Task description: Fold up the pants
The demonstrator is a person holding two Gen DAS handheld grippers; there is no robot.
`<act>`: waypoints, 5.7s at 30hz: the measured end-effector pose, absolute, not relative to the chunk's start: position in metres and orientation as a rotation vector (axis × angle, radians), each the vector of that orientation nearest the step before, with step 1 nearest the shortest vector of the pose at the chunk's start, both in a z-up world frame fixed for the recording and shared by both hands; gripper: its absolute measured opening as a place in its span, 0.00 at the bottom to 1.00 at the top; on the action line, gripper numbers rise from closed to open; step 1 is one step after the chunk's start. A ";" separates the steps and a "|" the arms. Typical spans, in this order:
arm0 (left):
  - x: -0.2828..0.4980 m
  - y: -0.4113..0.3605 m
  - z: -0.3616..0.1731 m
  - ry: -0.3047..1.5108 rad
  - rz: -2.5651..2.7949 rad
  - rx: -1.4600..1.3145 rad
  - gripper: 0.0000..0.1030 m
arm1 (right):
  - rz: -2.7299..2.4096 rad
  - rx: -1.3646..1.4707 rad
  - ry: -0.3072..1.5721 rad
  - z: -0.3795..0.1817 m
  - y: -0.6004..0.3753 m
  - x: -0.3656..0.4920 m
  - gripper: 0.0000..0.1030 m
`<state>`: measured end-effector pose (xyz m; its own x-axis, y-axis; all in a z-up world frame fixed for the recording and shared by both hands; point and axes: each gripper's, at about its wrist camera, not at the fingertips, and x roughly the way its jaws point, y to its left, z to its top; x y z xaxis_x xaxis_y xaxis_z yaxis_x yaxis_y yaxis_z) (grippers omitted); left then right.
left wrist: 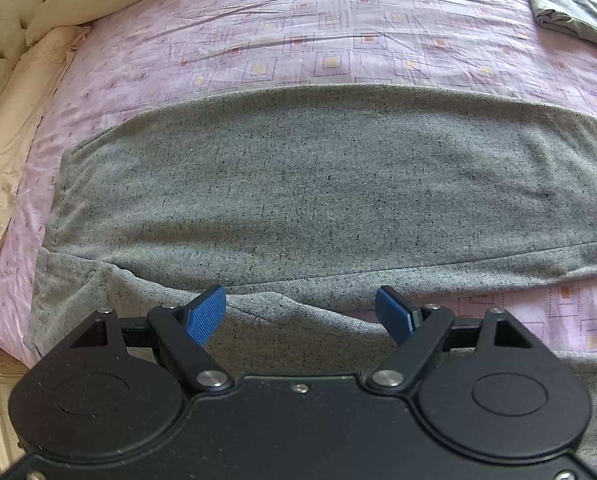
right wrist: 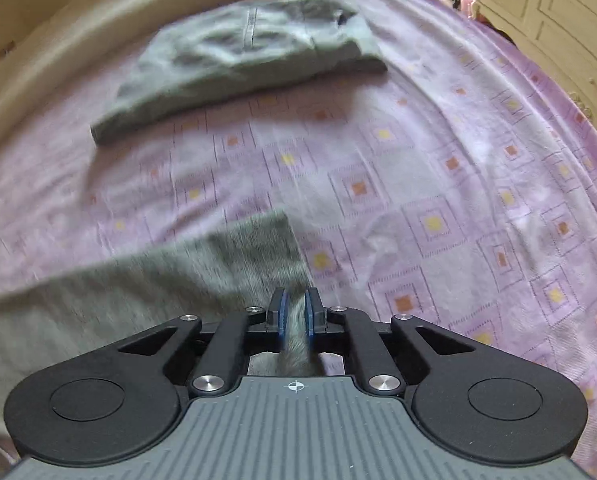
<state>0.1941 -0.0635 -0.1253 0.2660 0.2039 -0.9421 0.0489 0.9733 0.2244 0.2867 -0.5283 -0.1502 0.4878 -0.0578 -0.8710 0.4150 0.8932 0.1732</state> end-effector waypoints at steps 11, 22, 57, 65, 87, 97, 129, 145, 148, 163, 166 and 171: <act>0.183 -0.053 -0.123 1.332 0.165 0.175 0.81 | -0.225 0.400 1.113 -0.183 -0.542 0.334 0.27; 0.172 -0.044 -0.124 1.334 0.203 0.171 0.81 | -0.258 0.114 1.057 -0.158 -0.505 0.336 0.02; 0.057 0.036 -0.154 1.352 -0.023 0.277 0.76 | -0.439 0.385 1.090 -0.160 -0.321 0.016 0.22; 0.043 0.043 -0.134 1.297 -0.054 0.303 0.76 | -0.562 0.398 1.026 -0.171 -0.351 0.035 0.22; 0.062 -0.141 -0.146 1.213 -0.466 0.541 0.76 | -0.729 0.743 0.912 -0.174 -0.396 -0.035 0.30; 0.101 -0.176 -0.187 1.257 -0.358 0.694 0.87 | -0.736 0.950 0.834 -0.191 -0.421 -0.032 0.41; 0.040 0.059 -0.139 1.366 -0.103 0.031 0.78 | -0.623 0.839 0.789 -0.104 -0.417 0.000 0.10; 0.056 0.070 -0.168 1.456 -0.125 -0.363 0.85 | -0.595 0.783 0.729 -0.075 -0.403 0.017 0.10; 0.067 0.070 -0.183 1.504 -0.064 -0.392 0.87 | -0.605 0.783 0.737 -0.077 -0.405 0.016 0.10; 0.100 0.046 -0.120 1.331 0.051 -0.282 0.11 | -0.553 0.770 0.806 -0.071 -0.417 0.048 0.10; 0.120 0.033 -0.081 1.222 0.031 -0.205 0.11 | -0.538 0.807 0.782 -0.068 -0.427 0.059 0.10; 0.176 0.011 -0.066 1.183 0.035 -0.143 0.12 | -0.510 0.851 0.755 -0.072 -0.443 0.095 0.10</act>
<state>0.1758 0.0107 -0.0657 0.3786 -0.0476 -0.9243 -0.1020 0.9905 -0.0928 0.0950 -0.4431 -0.0723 0.6361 -0.1063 -0.7642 0.6696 0.5683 0.4782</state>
